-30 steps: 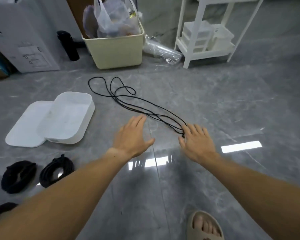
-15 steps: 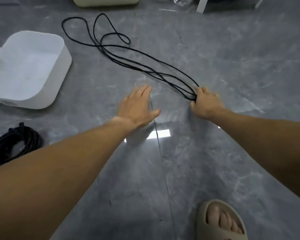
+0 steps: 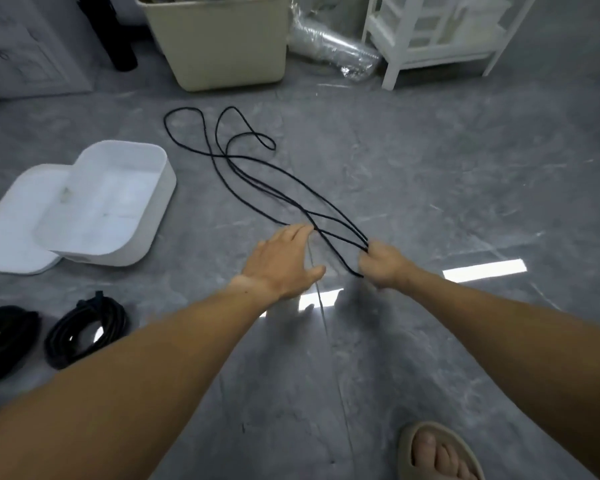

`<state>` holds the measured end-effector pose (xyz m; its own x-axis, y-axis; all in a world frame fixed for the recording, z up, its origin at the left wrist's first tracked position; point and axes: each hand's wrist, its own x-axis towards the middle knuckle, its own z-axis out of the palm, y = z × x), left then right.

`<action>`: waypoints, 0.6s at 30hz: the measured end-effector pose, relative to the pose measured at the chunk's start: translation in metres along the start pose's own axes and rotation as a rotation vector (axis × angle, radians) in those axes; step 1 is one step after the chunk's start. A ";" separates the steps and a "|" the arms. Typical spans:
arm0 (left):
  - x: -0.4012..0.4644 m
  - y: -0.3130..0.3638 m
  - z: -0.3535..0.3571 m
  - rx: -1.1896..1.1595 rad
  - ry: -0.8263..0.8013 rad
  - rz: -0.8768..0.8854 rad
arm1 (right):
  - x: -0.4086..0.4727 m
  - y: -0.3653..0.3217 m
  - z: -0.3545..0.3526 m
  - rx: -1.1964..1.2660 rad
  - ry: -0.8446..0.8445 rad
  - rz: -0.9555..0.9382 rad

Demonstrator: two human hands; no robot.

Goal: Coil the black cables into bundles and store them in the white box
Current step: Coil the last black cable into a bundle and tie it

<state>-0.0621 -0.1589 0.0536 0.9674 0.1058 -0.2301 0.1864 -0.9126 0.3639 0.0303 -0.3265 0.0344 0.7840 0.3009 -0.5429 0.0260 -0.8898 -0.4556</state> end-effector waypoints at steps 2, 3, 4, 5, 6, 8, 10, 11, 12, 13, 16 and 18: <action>-0.006 0.009 -0.032 -0.002 0.004 -0.009 | -0.019 -0.028 -0.026 0.038 0.048 -0.083; -0.009 0.014 -0.051 -0.005 0.013 -0.012 | -0.029 -0.043 -0.043 0.031 0.087 -0.127; -0.012 0.019 -0.070 -0.007 0.026 -0.011 | -0.041 -0.060 -0.060 0.031 0.120 -0.168; -0.016 0.025 -0.091 -0.005 0.046 -0.002 | -0.054 -0.076 -0.078 0.034 0.143 -0.207; -0.019 0.032 -0.111 0.001 0.070 0.012 | -0.067 -0.092 -0.097 0.037 0.162 -0.237; -0.026 0.047 -0.154 0.008 0.115 0.032 | -0.095 -0.125 -0.133 0.048 0.203 -0.292; -0.035 0.063 -0.197 0.006 0.159 0.047 | -0.127 -0.156 -0.170 0.090 0.233 -0.352; -0.040 0.071 -0.218 0.003 0.185 0.059 | -0.146 -0.171 -0.188 0.115 0.240 -0.383; -0.046 0.080 -0.239 0.004 0.217 0.075 | -0.163 -0.184 -0.205 0.128 0.247 -0.413; -0.053 0.088 -0.260 0.010 0.252 0.092 | -0.183 -0.197 -0.222 0.130 0.253 -0.448; -0.079 0.118 -0.323 0.032 0.378 0.139 | -0.242 -0.227 -0.269 0.155 0.246 -0.552; -0.100 0.138 -0.363 0.037 0.475 0.185 | -0.284 -0.244 -0.299 0.244 0.252 -0.614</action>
<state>-0.0707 -0.1524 0.4549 0.9563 0.1010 0.2745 0.0065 -0.9456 0.3253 -0.0135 -0.2974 0.5103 0.7925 0.6091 0.0291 0.3930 -0.4736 -0.7882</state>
